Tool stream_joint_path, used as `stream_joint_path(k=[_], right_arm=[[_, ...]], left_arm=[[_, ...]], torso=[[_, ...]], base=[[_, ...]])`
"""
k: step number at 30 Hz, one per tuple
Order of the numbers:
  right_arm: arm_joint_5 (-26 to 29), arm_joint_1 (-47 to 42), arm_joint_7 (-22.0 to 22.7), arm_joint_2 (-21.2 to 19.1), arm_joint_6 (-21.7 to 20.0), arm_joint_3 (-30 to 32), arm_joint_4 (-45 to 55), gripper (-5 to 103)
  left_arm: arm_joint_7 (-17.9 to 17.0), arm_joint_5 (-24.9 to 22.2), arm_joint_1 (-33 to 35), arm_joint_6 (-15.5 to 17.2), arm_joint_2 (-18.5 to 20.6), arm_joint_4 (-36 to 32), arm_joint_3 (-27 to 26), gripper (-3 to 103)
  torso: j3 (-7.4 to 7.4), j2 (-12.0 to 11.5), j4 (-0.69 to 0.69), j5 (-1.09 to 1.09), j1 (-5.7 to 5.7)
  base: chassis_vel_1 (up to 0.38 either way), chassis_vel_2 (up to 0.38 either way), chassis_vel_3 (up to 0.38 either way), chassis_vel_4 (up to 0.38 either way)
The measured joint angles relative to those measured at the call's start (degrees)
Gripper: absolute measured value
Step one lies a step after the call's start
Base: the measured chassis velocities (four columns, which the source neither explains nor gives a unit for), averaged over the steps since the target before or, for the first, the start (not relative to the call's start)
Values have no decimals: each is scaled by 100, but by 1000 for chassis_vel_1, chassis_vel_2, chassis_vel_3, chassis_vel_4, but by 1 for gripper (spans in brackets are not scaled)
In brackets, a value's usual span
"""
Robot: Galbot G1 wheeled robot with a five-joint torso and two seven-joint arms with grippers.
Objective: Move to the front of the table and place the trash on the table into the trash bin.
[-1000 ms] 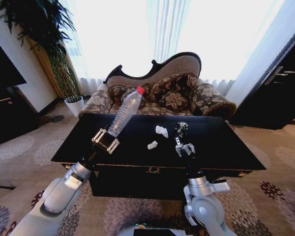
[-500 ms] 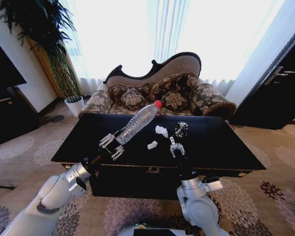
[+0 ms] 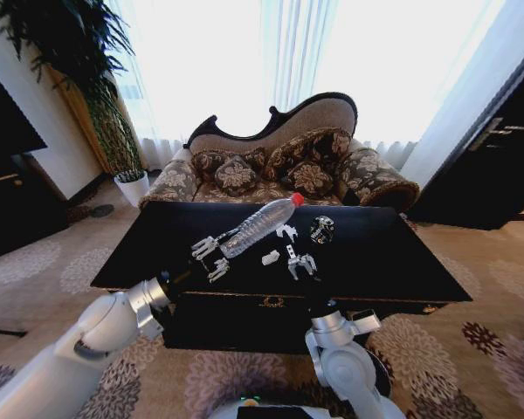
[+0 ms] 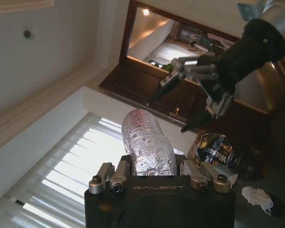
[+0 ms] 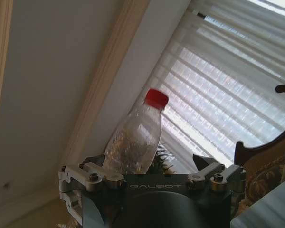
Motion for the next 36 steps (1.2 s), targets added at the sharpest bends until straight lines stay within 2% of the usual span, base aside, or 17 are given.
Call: stream_joint_path(k=[4,9,14,17,24,25,29,33,35,36], right_arm=[[37,381,50,-499,-11,-186,-240,100],[66,687,-14,-875,-8,-335,-410,100],[228,847,-13,-962,-43,-382,-437,100],[499,1003,22,-1034,-49,-419,-535,100],[680,1096,80,-979,-83,-481,-548,100],[705,1091,48,-952,-84,-480,-545,103],[709,1076,-31,-932,-75,-464,-541,95],[752,1064,-121,-1043,-47,-381,-480,74],[764,1054,-123,-1058,-48,-355,-465,74],[789,1000,-150,-1093,-49,-281,-424,64]], left_arm=[[0,41,-337,11,56,149,371,40],[5,216,-506,-29,41,289,749,40],[8,275,-673,-71,26,361,1032,40],[41,350,-989,-71,-51,523,1373,39],[79,372,-959,-70,-31,536,1443,39],[84,373,-887,-93,-14,521,1384,39],[83,378,-698,-140,20,451,1188,39],[81,388,-471,-161,68,337,942,39],[80,387,-455,-163,72,326,925,39],[81,387,-441,-163,81,311,900,39]], torso=[[0,0,1,-1,-1],[0,0,1,0,1],[0,0,2,0,0],[0,0,0,0,-1],[0,0,1,0,0],[0,0,1,-1,0],[-1,1,2,0,-1],[-1,1,1,0,-1],[-1,1,1,0,-1],[-1,1,2,0,-1]], base=[[0,0,0,0],[0,0,0,0],[0,0,0,0],[0,0,0,0],[0,0,0,0],[0,0,0,0],[0,0,0,0],[0,0,0,0],[0,0,0,0],[0,0,0,0]])
